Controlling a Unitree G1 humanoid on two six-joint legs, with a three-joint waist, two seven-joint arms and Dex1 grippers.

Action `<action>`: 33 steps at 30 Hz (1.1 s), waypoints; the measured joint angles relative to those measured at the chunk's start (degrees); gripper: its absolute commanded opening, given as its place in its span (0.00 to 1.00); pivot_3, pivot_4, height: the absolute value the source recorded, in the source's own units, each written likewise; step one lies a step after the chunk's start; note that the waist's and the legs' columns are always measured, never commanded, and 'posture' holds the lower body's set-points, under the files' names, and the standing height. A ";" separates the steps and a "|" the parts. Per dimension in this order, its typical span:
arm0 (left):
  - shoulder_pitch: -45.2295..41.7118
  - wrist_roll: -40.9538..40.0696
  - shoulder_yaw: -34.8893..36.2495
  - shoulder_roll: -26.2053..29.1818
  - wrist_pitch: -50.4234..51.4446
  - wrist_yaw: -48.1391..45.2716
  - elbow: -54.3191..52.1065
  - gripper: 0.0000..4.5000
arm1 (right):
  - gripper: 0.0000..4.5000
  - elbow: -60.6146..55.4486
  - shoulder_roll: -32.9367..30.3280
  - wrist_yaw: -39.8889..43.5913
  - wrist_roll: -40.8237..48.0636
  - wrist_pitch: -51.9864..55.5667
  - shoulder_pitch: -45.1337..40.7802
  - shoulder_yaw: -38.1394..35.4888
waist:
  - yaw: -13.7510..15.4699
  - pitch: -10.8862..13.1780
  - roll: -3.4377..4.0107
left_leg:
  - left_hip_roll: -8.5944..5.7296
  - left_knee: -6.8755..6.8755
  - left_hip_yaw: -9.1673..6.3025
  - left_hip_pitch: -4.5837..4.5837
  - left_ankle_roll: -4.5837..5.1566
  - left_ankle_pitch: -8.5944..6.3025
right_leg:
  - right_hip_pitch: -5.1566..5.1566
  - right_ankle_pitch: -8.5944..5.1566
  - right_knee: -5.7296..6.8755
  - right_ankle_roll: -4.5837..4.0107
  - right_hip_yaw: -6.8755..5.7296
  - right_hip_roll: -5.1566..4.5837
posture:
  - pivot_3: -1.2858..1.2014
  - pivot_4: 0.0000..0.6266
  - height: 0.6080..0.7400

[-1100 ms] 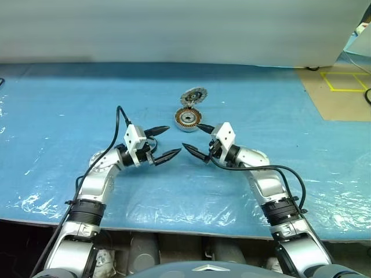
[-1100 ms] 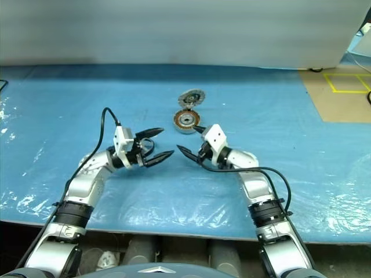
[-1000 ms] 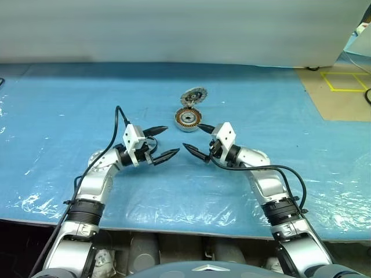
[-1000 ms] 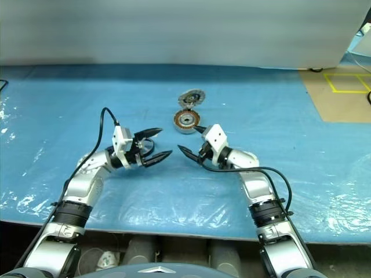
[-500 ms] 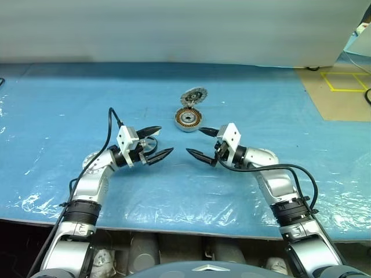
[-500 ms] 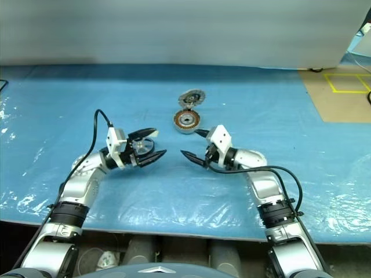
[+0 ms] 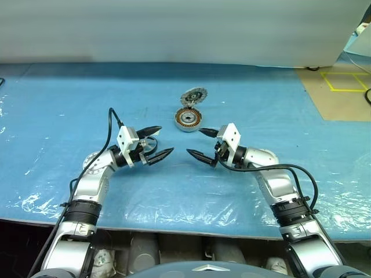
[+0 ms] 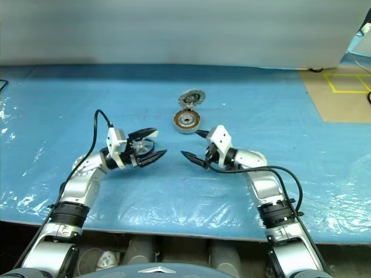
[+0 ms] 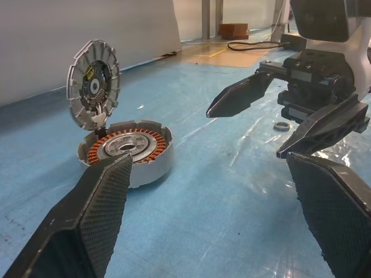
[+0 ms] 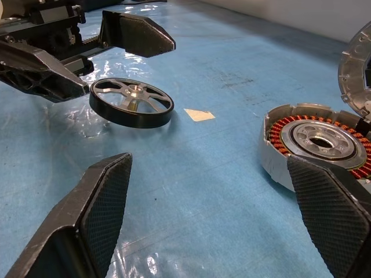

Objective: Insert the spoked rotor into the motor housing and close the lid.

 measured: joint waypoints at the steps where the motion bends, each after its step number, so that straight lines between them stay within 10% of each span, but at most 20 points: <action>1: 0.00 0.00 0.00 0.00 0.00 -0.09 0.00 1.00 | 0.99 0.00 -0.01 0.00 0.00 0.01 0.01 0.00 | 0.00 0.00 0.00 | 0.00 0.00 0.00 0.00 0.00 0.00 | 0.00 0.00 0.00 0.00 0.00 0.00 | 0.52 0.24 1.00; 16: 0.76 0.16 -0.06 -0.30 0.01 -0.10 -0.03 1.00 | 0.99 0.14 -0.34 -1.09 -1.38 0.24 -2.33 0.24 | -0.04 0.00 0.00 | 0.00 0.00 0.01 0.01 0.01 0.01 | 0.00 0.00 0.01 0.00 0.01 0.00 | 0.52 0.24 1.00; 33: 1.19 0.43 -0.09 -0.73 0.06 0.55 -0.19 1.00 | 0.99 24.64 -3.27 8.18 -17.06 3.19 -31.30 12.68 | -0.01 0.00 0.00 | 0.01 0.04 0.06 -0.06 0.06 0.04 | -0.11 0.00 0.17 -0.02 0.01 0.01 | 0.52 0.24 1.00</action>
